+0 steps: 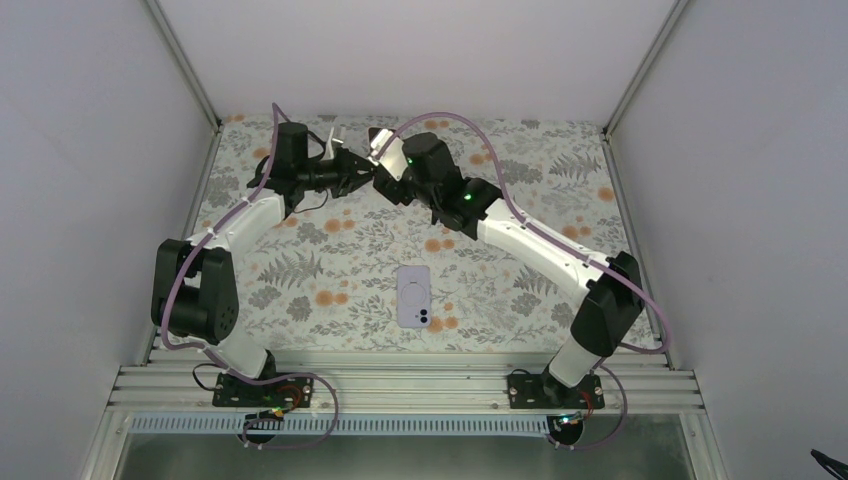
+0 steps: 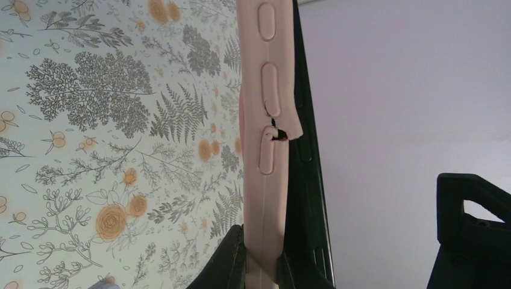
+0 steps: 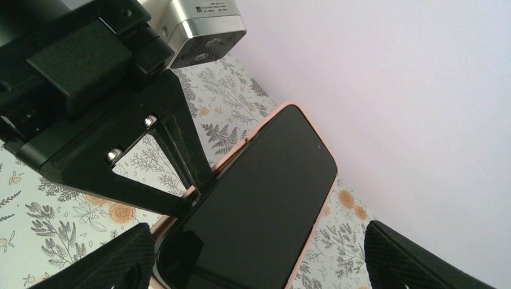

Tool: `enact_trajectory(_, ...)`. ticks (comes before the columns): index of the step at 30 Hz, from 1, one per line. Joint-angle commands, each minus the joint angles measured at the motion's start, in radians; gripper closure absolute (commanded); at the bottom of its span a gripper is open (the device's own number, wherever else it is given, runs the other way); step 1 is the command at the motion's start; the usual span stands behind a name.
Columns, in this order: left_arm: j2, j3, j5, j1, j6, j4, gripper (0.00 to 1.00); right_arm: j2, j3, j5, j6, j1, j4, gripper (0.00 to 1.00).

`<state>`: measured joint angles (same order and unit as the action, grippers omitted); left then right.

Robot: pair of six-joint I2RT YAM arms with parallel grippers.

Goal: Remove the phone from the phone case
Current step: Remove the phone case from the phone.

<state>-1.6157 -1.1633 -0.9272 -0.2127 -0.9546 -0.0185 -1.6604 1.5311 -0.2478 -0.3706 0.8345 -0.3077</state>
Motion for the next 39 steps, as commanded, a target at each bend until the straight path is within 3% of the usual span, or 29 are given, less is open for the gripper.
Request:
enact_trajectory(1, -0.006, -0.037, -0.022, 0.007, 0.010, 0.043, 0.98, 0.005, -0.002, 0.008, 0.014, -0.006, 0.013, 0.19)
enact_trajectory(12, -0.009, -0.035, -0.027, 0.007, 0.005, 0.047, 0.98, -0.031, -0.058, 0.004, 0.006, -0.006, 0.041, 0.17)
enact_trajectory(27, 0.001, -0.019, -0.040, 0.008, -0.005, 0.071, 0.98, -0.021, -0.180, -0.228, -0.165, -0.008, 0.299, 0.25)
enact_trajectory(39, -0.007, -0.012, -0.050, 0.007, -0.026, 0.091, 0.98, -0.026, -0.301, -0.315, -0.331, -0.007, 0.535, 0.30)
